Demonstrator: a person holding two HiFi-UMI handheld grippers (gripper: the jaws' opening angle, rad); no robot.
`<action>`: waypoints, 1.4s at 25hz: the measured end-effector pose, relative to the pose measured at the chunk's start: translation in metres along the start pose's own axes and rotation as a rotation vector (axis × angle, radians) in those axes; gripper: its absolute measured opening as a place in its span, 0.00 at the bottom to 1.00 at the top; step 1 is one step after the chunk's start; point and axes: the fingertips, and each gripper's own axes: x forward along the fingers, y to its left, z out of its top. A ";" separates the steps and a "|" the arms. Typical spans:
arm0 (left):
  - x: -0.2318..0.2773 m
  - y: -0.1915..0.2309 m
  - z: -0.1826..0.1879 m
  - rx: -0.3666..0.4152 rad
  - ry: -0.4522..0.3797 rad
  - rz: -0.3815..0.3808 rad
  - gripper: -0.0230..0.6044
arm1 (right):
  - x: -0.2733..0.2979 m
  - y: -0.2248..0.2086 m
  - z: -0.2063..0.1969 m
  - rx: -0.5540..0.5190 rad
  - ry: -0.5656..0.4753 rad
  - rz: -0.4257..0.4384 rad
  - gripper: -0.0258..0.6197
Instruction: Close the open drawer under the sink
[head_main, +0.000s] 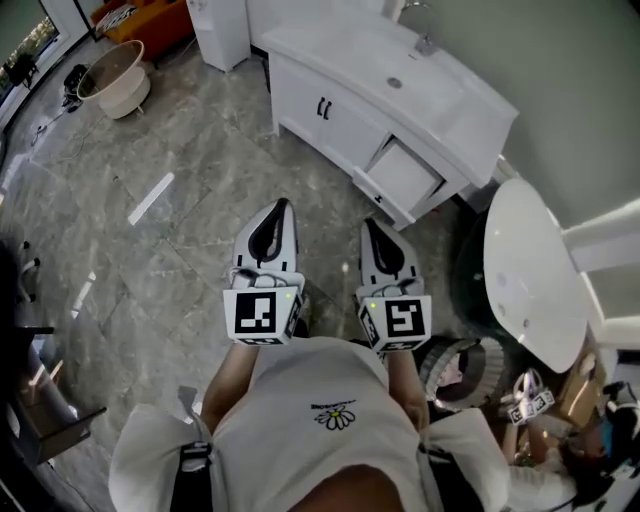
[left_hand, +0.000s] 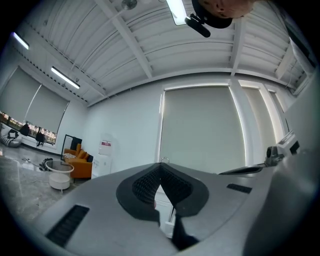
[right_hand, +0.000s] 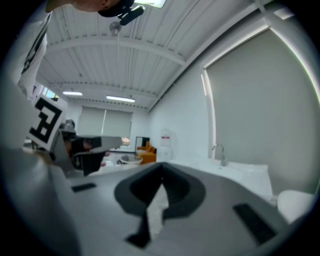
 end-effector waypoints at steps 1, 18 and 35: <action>0.011 0.008 -0.001 0.001 -0.002 -0.005 0.07 | 0.012 -0.002 0.003 -0.006 -0.006 -0.010 0.09; 0.105 0.079 -0.024 -0.029 0.043 0.080 0.07 | 0.095 -0.031 -0.013 0.002 0.065 -0.018 0.09; 0.128 0.015 -0.019 0.030 0.039 0.087 0.07 | 0.110 -0.071 -0.004 0.030 0.015 0.082 0.09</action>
